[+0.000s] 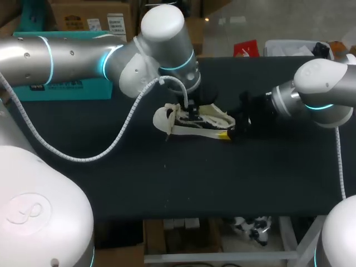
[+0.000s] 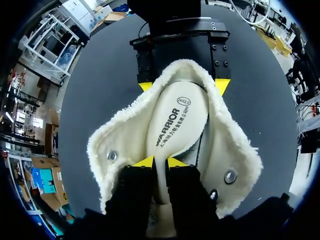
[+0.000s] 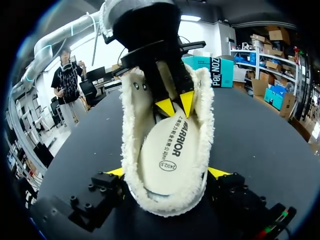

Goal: Open the shoe tongue, take the insole out of the shoe, put the insole back into the shoe, and pack the shoe into the shoebox

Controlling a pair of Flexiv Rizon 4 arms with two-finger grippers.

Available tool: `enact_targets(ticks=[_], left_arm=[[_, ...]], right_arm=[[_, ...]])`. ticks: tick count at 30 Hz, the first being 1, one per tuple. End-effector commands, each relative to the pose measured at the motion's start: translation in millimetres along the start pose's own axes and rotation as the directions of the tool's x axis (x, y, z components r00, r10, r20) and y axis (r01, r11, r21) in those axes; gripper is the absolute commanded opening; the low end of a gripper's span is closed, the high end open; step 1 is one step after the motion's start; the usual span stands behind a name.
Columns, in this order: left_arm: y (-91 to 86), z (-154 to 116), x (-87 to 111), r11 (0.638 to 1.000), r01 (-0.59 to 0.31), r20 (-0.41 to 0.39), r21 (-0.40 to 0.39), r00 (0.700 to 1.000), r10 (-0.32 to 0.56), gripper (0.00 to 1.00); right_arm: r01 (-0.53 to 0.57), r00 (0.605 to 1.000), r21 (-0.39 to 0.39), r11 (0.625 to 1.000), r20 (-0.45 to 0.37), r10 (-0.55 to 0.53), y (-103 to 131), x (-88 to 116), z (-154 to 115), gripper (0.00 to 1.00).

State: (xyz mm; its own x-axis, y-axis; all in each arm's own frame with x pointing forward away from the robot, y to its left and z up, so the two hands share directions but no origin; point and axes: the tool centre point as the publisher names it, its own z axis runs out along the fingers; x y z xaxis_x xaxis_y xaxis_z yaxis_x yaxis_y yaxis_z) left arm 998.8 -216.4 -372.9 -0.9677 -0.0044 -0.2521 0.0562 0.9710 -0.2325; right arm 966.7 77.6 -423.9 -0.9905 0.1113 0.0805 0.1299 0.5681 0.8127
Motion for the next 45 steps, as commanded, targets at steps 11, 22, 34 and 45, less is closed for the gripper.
enact_targets(ticks=[11,22,34,45], left_arm=[[-26.3,-36.6,13.9,0.995,0.004,-0.168,0.101,0.986,0.013,0.00],[-21.9,-46.9,19.3,0.973,0.096,-0.306,0.210,0.951,-0.028,0.00],[-36.9,-93.6,18.8,0.906,0.104,-0.388,0.411,0.919,0.071,0.00],[-73.3,-162.6,23.3,0.782,0.031,-0.397,0.623,0.874,0.282,0.00]], right_arm=[[0.005,1.000,-0.004,1.000,-0.008,-0.005,-0.5,6.4,5.8,0.00],[0.005,1.000,-0.004,1.000,-0.008,-0.005,-0.5,6.4,5.8,0.00],[0.005,1.000,-0.004,1.000,-0.008,-0.005,-0.5,6.4,5.8,0.00],[0.005,1.000,-0.004,1.000,-0.008,-0.005,-0.5,6.4,5.8,0.00]])
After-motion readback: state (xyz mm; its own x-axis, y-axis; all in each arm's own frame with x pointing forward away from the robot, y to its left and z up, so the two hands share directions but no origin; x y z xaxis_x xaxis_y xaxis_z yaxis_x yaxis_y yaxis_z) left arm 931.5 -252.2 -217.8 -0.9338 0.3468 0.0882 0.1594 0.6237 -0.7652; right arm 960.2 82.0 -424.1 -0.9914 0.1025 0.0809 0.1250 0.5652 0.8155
